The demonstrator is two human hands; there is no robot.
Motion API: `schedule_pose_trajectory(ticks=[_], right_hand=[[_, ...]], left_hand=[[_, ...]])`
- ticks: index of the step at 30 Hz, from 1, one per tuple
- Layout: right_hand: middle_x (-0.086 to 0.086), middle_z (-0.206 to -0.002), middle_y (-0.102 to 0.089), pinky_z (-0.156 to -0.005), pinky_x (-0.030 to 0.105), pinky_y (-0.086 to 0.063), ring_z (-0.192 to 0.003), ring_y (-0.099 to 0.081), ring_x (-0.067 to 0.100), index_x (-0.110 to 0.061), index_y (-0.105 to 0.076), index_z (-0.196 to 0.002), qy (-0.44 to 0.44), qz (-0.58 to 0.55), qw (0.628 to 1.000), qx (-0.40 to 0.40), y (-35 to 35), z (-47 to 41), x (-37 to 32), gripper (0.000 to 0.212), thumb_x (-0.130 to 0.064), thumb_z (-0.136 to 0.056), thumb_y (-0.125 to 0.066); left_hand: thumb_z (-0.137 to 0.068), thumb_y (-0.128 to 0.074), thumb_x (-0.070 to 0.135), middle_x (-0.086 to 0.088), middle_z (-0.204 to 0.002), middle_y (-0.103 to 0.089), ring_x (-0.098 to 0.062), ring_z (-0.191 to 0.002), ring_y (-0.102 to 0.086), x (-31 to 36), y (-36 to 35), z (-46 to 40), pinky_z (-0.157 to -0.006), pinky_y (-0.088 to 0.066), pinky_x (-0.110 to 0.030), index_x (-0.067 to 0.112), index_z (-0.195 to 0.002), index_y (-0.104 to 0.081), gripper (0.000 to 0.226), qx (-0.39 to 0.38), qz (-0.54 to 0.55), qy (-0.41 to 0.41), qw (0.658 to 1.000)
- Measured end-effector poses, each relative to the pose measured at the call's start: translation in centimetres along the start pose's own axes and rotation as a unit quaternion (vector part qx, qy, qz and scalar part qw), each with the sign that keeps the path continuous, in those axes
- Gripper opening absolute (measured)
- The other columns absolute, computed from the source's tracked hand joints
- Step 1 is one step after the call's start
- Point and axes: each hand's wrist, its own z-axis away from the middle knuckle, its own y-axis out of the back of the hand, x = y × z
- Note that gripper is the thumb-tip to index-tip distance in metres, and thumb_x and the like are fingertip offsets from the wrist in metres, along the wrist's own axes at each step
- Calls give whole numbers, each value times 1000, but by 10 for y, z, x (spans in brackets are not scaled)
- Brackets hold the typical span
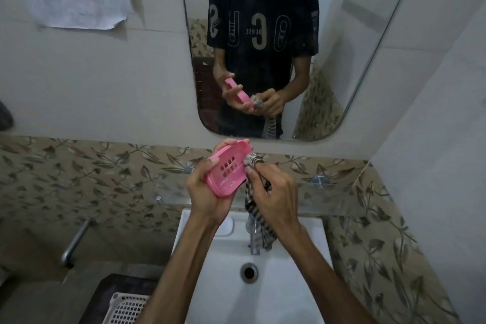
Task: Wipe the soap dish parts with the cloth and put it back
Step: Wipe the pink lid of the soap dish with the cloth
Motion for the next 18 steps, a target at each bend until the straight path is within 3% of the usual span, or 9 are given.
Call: schedule_pose_trajectory(ticks=[3, 6, 9, 11, 14, 18], right_hand=[[2, -92, -73, -61, 27, -51, -73, -62, 13, -12, -79, -114, 32, 55, 998, -3, 0, -3, -5, 21, -25, -103, -66], [2, -93, -72, -61, 32, -51, -75, -64, 17, -14, -78, -114, 36, 76, 996, -14, 2, -11, -6, 19, -23, -101, -67], [0, -90, -70, -61, 27, -46, -73, -60, 12, -17, -76, -117, 20, 77, 996, -27, 0, -12, -11, 20, -24, -103, -63], [-2, -87, -70, -60, 27, -47, -70, -59, 9, -17, -76, -112, 6, 56, 998, -25, -3, -4, -14, 18, -25, -105, -61], [1, -86, -74, -63, 38, -56, -72, -67, 14, -12, -78, -104, -16, -46, 998, -34, -9, 9, -16, 19, -24, -104, -63], [-1, -100, -78, -75, 34, -60, -87, -72, 10, -16, -79, -118, -10, -110, 992, -59, -6, 6, -16, 22, -26, -103, -67]], left_hand=[[-70, -76, 38, -33, -142, -54, -40, -123, -50, 4, -2, -2, -92, -45, -45, 5, -135, -59, 75, 8, -45, -4, 999], [-74, -66, 30, -20, -131, -63, -34, -114, -57, 5, -4, -3, -86, -52, -39, 8, -132, -63, 62, 5, -92, -17, 996], [-80, -52, 22, -18, -130, -62, -35, -115, -53, -1, -1, -2, -85, -50, -38, 8, -130, -62, 53, 7, -90, -33, 995], [-76, -58, 23, -19, -128, -62, -35, -113, -54, -4, -2, 0, -83, -52, -35, 8, -127, -64, 54, 6, -91, -35, 995], [-64, -76, 35, -16, -123, -67, -27, -103, -63, -1, -4, -2, -74, -56, -29, 8, -123, -66, 65, 16, -62, -34, 997], [-75, -62, 30, -26, -137, -60, -40, -117, -56, 4, -1, -6, -84, -58, -40, 1, -130, -57, 63, 9, -7, -16, 1000]])
